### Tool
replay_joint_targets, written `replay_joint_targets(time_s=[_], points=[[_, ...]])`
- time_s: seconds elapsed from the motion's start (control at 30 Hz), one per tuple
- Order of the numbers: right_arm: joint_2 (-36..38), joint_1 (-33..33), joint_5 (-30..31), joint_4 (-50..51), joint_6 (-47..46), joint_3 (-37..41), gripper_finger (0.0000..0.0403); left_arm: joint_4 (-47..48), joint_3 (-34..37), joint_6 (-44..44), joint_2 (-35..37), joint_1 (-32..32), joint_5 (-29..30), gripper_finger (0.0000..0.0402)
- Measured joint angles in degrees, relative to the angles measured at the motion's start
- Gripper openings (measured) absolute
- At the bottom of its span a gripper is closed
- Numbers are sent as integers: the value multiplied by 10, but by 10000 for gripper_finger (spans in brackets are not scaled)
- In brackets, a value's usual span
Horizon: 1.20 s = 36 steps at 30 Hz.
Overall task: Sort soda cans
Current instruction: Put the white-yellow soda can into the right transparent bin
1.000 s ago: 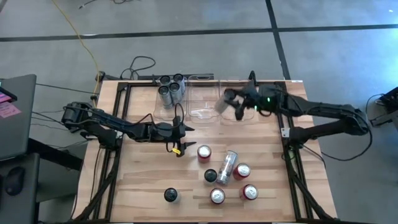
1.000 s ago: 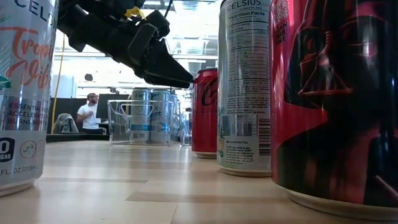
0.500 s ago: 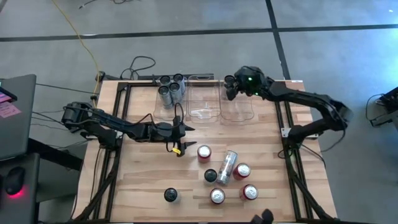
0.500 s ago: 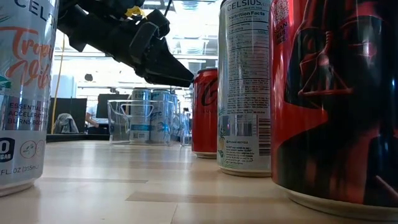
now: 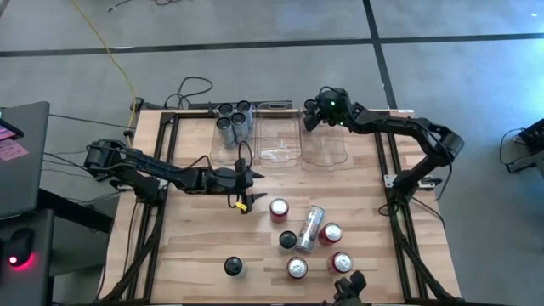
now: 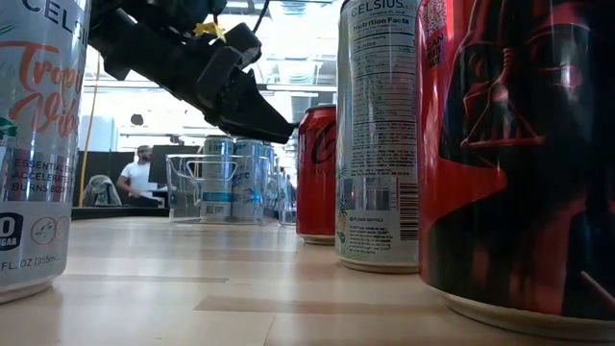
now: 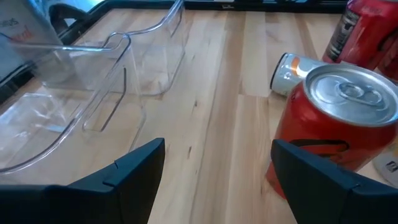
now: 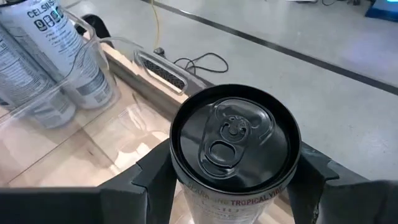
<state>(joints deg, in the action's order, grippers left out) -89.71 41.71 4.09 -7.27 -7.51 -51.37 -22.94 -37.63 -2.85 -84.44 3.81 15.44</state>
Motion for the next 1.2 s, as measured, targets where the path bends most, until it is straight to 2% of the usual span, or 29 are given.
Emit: replay_joint_targets(time_s=[0.17, 0.43, 0.63, 1.0, 1.2], points=[[5, -6, 4, 11, 7, 0, 246, 0, 0, -4, 0, 0, 2, 290], [43, -8, 4, 42, 14, 2, 326, 7, 0, -6, 1, 0, 2, 290], [86, -13, 4, 78, 19, 2, 373, 57, 0, -4, 41, 0, 18, 290], [166, -46, 14, 130, 19, 2, 379, 150, 0, -24, 174, 24, 20, 290], [229, -109, 25, 203, 12, 2, 379, 319, 0, -39, 265, 65, 15, 290]])
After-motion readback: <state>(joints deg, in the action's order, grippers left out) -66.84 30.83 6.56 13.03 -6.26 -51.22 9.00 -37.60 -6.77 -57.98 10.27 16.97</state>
